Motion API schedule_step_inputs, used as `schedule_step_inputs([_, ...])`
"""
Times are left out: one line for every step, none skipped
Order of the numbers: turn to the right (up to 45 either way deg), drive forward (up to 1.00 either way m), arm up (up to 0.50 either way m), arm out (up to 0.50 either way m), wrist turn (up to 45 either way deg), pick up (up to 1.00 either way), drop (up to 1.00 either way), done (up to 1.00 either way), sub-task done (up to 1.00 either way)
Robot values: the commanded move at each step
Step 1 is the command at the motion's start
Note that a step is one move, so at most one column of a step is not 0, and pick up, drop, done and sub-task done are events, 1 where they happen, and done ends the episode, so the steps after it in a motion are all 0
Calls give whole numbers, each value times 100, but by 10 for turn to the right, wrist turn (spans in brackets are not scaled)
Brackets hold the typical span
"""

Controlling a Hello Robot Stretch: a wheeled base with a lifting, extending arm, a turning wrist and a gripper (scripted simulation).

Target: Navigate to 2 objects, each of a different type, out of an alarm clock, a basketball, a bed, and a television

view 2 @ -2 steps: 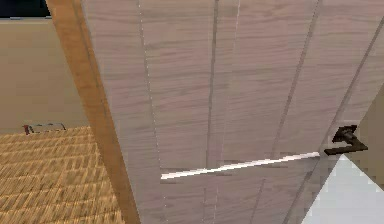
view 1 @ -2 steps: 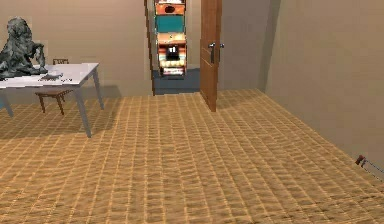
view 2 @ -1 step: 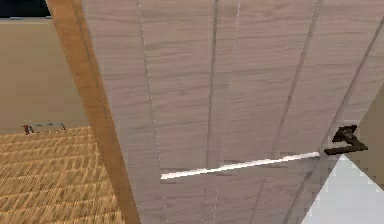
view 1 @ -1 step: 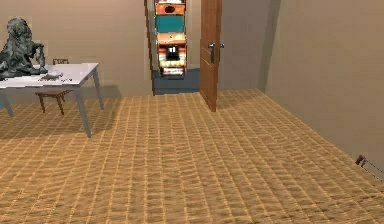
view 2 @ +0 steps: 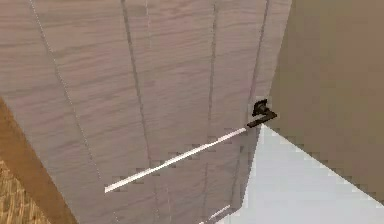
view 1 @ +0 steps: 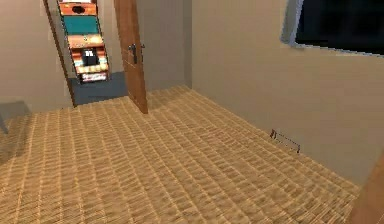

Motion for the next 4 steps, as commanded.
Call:
schedule_step_inputs([0,45,0,0,0,0,0,0,0])
schedule_step_inputs([-450,0,0,0,0,0,0,0,0])
schedule_step_inputs([-390,0,0,0,0,0,0,0,0])
schedule_step_inputs([0,40,0,0,0,0,0,0,0])
